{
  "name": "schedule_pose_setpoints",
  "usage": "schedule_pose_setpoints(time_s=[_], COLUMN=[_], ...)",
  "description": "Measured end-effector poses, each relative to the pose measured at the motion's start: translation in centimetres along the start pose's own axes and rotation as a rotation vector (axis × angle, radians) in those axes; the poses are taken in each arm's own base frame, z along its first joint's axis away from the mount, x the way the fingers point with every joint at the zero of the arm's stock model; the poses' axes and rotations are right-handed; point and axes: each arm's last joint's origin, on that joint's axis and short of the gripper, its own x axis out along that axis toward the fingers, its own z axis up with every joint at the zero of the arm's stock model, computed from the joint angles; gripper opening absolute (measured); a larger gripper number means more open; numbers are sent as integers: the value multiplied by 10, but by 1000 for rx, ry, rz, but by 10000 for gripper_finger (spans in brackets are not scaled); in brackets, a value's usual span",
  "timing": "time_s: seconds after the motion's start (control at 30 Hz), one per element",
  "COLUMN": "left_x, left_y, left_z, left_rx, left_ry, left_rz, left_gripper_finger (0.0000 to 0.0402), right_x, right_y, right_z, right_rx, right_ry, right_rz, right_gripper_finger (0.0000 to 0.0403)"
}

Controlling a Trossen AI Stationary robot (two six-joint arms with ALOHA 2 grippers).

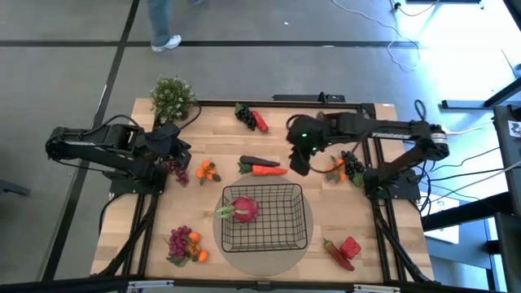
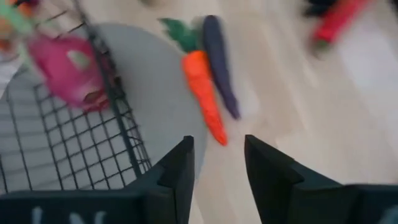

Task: Build produce basket
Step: Put the eggplant into the black wire basket

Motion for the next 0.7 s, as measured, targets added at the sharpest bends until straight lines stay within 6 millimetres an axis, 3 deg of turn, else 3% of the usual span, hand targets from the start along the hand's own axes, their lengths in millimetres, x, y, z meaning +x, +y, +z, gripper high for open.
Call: schedule_pose_setpoints(time_s=[0.13, 0.4, 0.7], left_x=[0, 0, 0], left_y=[0, 0, 0], left_z=[0, 0, 0], left_rx=[0, -4, -5], left_ry=[1, 9, 9], left_rz=[0, -8, -8], left_gripper_finger=[0, 0, 0], right_x=[34, 102, 148], right_y=[1, -12, -19], right_z=[7, 5, 1], right_rx=[-168, -303, -390], right_ry=[62, 230, 295], right_rz=[105, 168, 174], right_gripper_finger=[115, 104, 105])
